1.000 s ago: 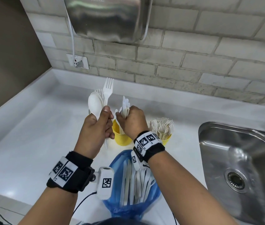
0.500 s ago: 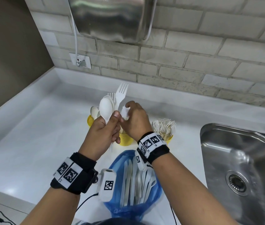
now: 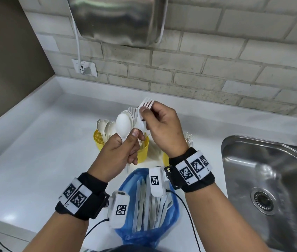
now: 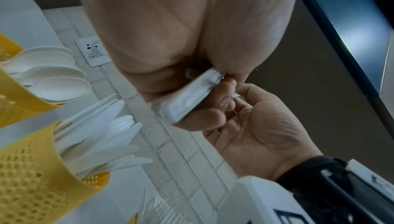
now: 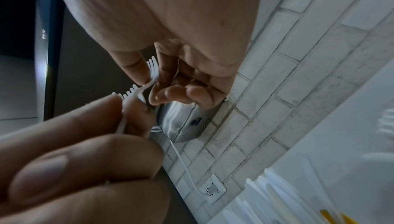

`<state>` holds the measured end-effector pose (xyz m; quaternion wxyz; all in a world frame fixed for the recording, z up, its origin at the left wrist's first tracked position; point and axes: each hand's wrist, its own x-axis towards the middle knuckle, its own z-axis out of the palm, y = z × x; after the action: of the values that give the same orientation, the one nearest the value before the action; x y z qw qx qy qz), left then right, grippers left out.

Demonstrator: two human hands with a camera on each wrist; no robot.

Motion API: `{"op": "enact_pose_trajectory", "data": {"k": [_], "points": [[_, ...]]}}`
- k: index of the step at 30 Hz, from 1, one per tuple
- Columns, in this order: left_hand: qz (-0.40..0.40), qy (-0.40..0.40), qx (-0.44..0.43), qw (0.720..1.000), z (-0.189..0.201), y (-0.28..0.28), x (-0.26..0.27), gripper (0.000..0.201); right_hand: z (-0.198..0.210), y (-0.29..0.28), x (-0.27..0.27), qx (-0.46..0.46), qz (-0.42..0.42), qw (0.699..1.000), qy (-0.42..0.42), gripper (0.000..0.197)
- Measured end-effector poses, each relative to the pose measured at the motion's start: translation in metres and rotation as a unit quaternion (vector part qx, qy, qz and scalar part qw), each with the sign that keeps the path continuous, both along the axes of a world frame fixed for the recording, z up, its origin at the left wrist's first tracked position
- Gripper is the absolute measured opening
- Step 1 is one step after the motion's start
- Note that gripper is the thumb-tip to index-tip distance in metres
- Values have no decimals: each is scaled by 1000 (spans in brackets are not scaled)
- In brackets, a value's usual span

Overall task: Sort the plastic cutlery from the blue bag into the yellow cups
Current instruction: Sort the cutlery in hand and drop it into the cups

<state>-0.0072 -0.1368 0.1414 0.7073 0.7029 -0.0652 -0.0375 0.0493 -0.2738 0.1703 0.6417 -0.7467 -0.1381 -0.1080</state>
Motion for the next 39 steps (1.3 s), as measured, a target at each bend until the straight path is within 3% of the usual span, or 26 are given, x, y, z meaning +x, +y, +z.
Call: {"op": "enact_pose_trajectory", "data": {"k": [8, 11, 14, 17, 19, 21, 24, 26, 30, 34, 39], "points": [[-13, -6, -6, 1000, -1, 2, 0, 42, -4, -11, -10, -39, 46, 998, -24, 19], [-19, -16, -7, 1000, 1, 1, -2, 35, -5, -13, -15, -51, 53, 997, -31, 28], [-22, -19, -12, 999, 1, -2, -3, 36, -9, -11, -20, -78, 36, 995, -49, 8], [-18, -10, -1, 1000, -1, -3, -4, 36, -9, -10, -27, -54, -51, 994, -80, 35], [-9, -5, 16, 1000, -3, -4, -4, 36, -2, -12, -34, -43, -82, 988, -122, 27], [14, -11, 28, 999, -6, -5, -3, 33, -1, -13, -41, -88, -76, 983, -141, 20], [21, -41, 43, 998, -10, -8, 0, 14, -5, -6, -50, -173, -59, 977, -107, 31], [12, -53, 36, 998, -9, -11, -1, 18, -8, -3, -53, -191, -74, 974, -96, 34], [26, -78, 70, 994, -11, -12, -2, 20, -7, -1, -55, -180, -118, 973, -88, 27], [35, -105, 98, 989, -6, -14, -6, 36, -3, -3, -57, -175, -115, 973, -102, 11], [27, -130, 128, 983, 5, -19, -9, 21, -4, -7, -57, -150, -106, 978, -100, 5]]}}
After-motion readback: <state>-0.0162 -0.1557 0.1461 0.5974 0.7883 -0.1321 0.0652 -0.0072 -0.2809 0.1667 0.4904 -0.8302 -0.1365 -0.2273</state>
